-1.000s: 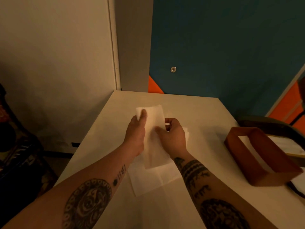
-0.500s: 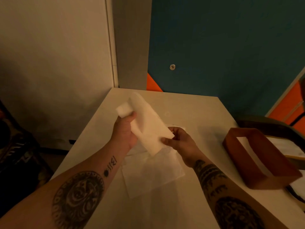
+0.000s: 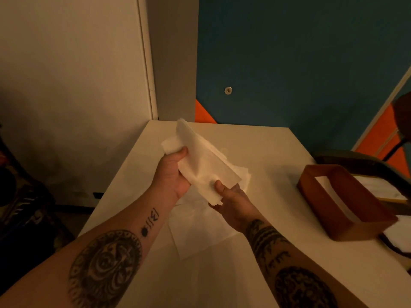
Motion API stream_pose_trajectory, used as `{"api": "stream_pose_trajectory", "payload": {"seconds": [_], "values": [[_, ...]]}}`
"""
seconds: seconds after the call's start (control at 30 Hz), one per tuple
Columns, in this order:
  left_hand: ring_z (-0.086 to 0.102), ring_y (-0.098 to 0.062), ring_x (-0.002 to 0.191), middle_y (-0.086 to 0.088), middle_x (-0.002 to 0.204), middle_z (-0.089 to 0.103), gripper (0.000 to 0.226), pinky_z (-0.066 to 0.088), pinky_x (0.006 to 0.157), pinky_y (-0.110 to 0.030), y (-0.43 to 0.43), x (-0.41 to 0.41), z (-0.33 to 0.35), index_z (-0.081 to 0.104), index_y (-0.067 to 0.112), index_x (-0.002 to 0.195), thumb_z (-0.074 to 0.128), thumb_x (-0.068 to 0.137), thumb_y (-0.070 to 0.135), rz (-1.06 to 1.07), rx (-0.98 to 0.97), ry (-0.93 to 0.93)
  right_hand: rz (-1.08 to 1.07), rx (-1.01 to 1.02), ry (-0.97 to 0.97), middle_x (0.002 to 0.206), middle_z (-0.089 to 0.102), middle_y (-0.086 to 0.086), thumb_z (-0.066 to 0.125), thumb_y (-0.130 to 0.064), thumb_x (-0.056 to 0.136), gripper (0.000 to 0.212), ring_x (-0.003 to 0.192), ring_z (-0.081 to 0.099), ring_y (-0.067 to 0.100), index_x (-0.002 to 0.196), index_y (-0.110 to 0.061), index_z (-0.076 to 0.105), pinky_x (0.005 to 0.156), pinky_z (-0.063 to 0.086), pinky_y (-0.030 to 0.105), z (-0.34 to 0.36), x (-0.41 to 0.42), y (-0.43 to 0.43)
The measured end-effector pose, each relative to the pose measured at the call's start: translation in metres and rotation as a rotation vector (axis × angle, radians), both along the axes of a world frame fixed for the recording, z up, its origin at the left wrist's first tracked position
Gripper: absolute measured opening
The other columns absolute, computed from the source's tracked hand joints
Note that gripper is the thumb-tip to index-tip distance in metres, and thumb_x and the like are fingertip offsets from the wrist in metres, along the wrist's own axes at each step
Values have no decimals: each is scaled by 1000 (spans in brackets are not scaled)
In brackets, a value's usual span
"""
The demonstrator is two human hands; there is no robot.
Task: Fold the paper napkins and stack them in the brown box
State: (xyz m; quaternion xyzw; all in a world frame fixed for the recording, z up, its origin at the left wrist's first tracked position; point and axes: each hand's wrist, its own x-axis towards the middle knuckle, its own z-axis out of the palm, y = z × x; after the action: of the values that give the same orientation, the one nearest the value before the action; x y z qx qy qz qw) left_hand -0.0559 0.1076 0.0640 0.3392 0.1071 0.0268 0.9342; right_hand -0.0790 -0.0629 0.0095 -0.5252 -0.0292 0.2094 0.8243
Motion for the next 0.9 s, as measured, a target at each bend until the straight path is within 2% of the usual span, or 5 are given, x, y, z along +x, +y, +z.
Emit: {"api": "stream_pose_trajectory", "payload": {"seconds": [0.33, 0.53, 0.67, 0.8, 0.9], "values": [[66, -37, 117, -15, 126, 71, 48, 57, 93, -55, 22, -4, -17, 62, 11, 134, 68, 88, 0, 108, 94, 16, -296, -50, 38, 115, 75, 5, 79, -17, 84, 41, 108, 69, 28, 122, -17, 65, 93, 57, 50, 11, -3, 4], [71, -31, 102, -7, 106, 75, 35, 59, 91, -50, 29, -17, -41, 68, 20, 107, 77, 80, -1, 126, 701, 15, -489, -394, -188, 101, 75, 1, 76, -12, 88, 24, 93, 71, 21, 110, -20, 70, 77, 60, 35, 10, 6, -28], [70, -29, 94, -7, 102, 74, 41, 59, 82, -41, 30, -26, -58, 68, 24, 103, 78, 77, -6, 32, 909, -12, -432, -427, -238, 110, 74, -2, 73, -10, 90, 31, 103, 69, 19, 118, -22, 68, 86, 59, 37, -7, 2, -48], [66, -18, 85, -3, 113, 68, 58, 56, 66, -27, 25, -37, -78, 64, 30, 115, 75, 76, -10, -83, 997, 8, -383, -503, -251, 118, 67, -1, 82, -16, 82, 48, 105, 65, 18, 122, -30, 60, 77, 59, 32, -36, -10, -51], [66, -18, 91, -2, 116, 66, 62, 55, 70, -28, 13, -37, -85, 60, 27, 122, 74, 75, -11, -60, 993, 22, -400, -506, -291, 117, 65, -3, 86, -12, 76, 60, 105, 64, 15, 124, -32, 56, 80, 57, 32, -43, -11, -44]]}}
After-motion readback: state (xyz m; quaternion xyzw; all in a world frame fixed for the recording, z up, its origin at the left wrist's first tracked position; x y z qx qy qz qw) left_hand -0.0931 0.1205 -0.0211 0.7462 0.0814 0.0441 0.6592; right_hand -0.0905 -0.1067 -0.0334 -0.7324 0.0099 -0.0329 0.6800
